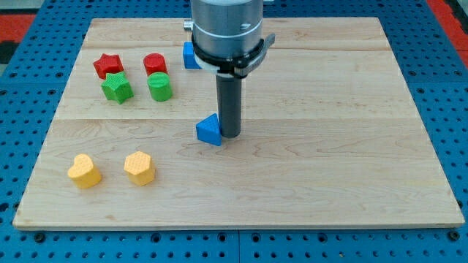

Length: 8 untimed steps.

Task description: Place the blue cube on top of the yellow heart

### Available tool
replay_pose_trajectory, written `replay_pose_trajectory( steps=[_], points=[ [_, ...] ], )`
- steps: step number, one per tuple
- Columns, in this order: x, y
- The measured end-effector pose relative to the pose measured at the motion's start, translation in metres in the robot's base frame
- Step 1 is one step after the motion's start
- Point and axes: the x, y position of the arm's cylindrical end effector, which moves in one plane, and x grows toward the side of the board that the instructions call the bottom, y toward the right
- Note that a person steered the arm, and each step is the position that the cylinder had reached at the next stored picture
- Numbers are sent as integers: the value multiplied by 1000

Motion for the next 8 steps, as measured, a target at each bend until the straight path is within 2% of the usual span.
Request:
replay_pose_trajectory(
  steps=[1, 3, 5, 6, 7, 8],
  points=[
    [-23, -10],
    [27, -81],
    [37, -120],
    [1, -88],
    [-52, -42],
    [-114, -24]
  ],
)
